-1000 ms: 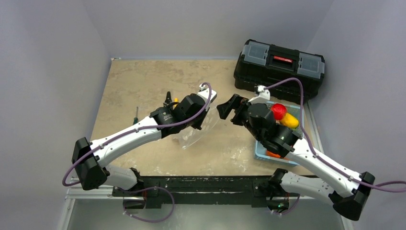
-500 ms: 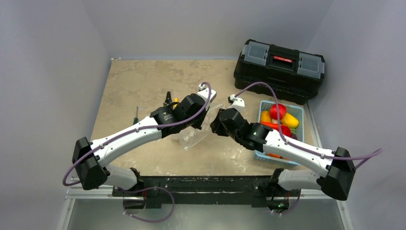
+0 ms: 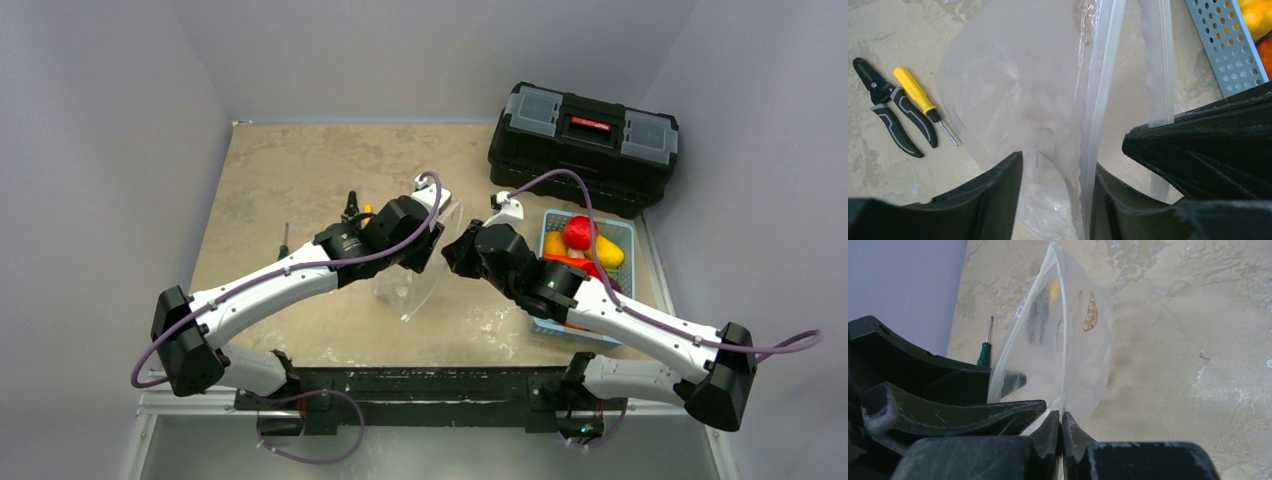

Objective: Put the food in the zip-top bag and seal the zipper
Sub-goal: Open the zipper of the food storage bag at the center of the board.

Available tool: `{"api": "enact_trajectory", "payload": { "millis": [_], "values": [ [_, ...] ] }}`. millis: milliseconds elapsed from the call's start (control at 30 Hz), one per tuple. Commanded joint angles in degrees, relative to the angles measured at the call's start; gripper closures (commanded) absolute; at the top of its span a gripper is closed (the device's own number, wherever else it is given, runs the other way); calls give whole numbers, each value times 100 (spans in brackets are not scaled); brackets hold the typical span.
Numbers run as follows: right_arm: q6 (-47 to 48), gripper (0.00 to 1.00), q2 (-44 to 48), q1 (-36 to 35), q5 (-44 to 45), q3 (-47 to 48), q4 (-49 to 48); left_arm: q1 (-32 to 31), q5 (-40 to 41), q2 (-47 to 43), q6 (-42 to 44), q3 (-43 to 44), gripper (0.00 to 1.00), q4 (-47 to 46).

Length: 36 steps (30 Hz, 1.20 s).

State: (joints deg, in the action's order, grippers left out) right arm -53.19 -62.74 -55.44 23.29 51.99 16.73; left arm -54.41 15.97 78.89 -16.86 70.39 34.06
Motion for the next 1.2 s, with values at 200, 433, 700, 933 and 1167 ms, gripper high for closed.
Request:
{"api": "enact_trajectory", "payload": {
  "millis": [200, 433, 700, 933, 1167],
  "values": [
    [402, 95, -140, -9, 1678, 75, 1068, -8, 489, -365, 318, 257, 100, 5],
    [1117, 84, -287, -11, 1560, 64, 901, -9, 514, -395, 344, 265, 100, 50],
    [1557, 45, -376, -11, 680, 368, 620, -5, 285, 123, 28, 472, 100, 314],
    [1690, 32, 798, -8, 1238, 56, 630, 210, -52, 384, -238, 629, 100, 465],
    [1284, 17, 1830, 5, 2384, -405, 891, 431, -476, 500, -445, 721, 100, 549]
  ]
}}
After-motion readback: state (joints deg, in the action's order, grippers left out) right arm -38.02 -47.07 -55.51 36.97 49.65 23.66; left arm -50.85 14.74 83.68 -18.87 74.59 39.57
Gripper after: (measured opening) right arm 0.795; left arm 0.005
